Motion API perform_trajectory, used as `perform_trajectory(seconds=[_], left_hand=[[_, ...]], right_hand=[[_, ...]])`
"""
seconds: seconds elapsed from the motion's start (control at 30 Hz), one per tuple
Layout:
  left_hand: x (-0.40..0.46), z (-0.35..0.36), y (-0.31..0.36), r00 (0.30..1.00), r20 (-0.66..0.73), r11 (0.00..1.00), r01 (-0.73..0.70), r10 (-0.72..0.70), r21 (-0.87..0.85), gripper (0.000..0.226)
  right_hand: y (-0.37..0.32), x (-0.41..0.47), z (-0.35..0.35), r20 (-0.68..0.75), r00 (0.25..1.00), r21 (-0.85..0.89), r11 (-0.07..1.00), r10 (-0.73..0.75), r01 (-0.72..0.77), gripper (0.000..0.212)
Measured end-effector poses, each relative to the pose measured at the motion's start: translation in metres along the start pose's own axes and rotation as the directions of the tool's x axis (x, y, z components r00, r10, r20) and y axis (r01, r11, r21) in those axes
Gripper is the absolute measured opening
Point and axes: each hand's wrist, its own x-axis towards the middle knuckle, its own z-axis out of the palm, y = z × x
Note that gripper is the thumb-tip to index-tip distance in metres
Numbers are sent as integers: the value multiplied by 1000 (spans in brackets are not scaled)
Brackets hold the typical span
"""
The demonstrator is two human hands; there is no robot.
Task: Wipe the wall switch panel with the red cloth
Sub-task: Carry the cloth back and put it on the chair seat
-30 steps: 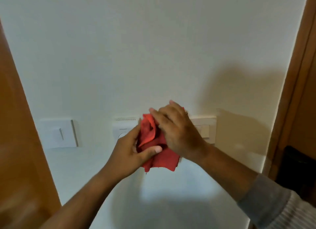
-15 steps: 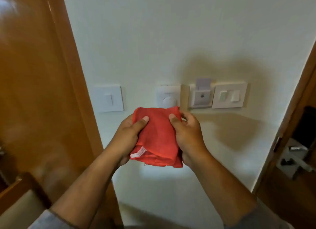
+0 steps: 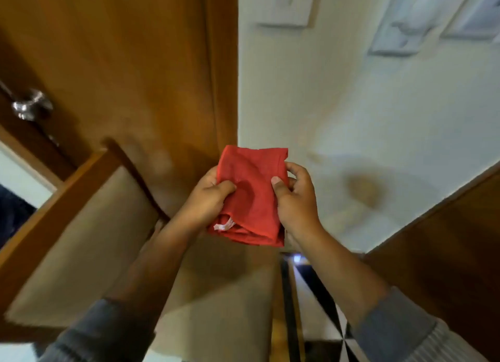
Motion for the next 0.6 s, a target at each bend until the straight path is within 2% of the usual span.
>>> perform_trajectory(seconds=[0.13,0.23,0.37,0.47,0.6], left_hand=[[-8,-35,-100,967,-63,969,245,-245,-3,27],[-9,-61,-182,919,-105,919,388,-380,74,35],[-12,-83,-272,849,-119,846,526,-515,90,42],[-13,-98,-340,820,-110,811,572,-562,120,51],[-19,-105,-391,767,-73,755,641,-637,142,62]], right_hand=[[97,-14,32,30,991,-126,984,132,-127,28],[177,-17,56,50,961,-157,953,271,-260,32],[267,-29,77,74,915,-196,905,398,-378,39],[337,-35,93,78,875,-238,862,477,-449,43],[394,-39,96,123,841,-377,809,527,-452,48]])
